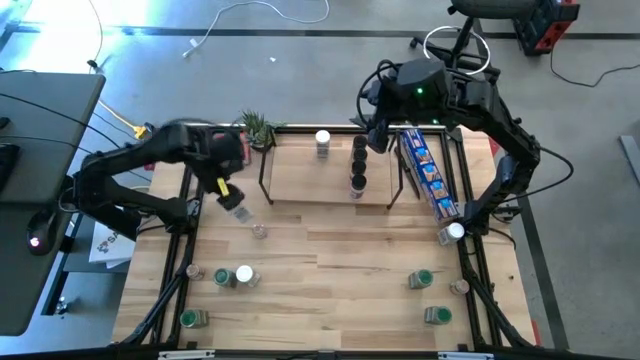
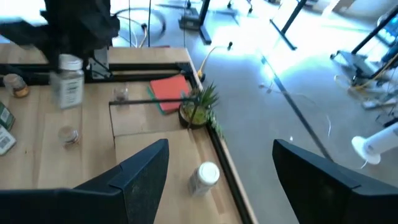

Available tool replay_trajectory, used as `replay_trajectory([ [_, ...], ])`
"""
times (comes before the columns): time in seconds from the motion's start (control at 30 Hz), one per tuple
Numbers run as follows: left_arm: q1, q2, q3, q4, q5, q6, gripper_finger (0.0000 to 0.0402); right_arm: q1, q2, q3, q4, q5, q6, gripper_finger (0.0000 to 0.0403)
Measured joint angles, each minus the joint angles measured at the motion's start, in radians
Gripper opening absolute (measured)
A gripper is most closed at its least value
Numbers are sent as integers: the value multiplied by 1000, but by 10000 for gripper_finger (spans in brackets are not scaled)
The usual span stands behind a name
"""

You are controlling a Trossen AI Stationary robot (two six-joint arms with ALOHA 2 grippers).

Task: Shelf spices
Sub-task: Put the white seasoning bottle on the shelf aligned with the other white seasoning bottles

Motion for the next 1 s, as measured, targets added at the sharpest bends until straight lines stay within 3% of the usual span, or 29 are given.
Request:
replay_trajectory([
  [0.1, -14, 49, 149, 22, 81, 13, 198, -2, 0, 0, 24, -6, -12, 281],
  [0.2, -43, 139, 276, 57, 98, 14, 198, -3, 0, 0, 26, -6, -9, 281],
  [0.37, -85, 370, 475, 140, 168, 112, 198, -3, 0, 0, -21, -6, 4, 281],
  [0.5, -98, 576, 636, 130, 101, 268, 198, -1, -16, 0, -114, -7, 60, 281],
  [0.63, -70, 737, 743, 132, -36, 389, 198, 8, -62, 0, -197, -7, 141, 281],
  [0.8, -40, 876, 813, 133, -224, 617, 198, 29, -121, 0, -239, 39, 239, 281],
  [1.0, -1, 963, 824, 128, -292, 821, 198, 80, -178, 1, -244, 136, 328, 281],
])
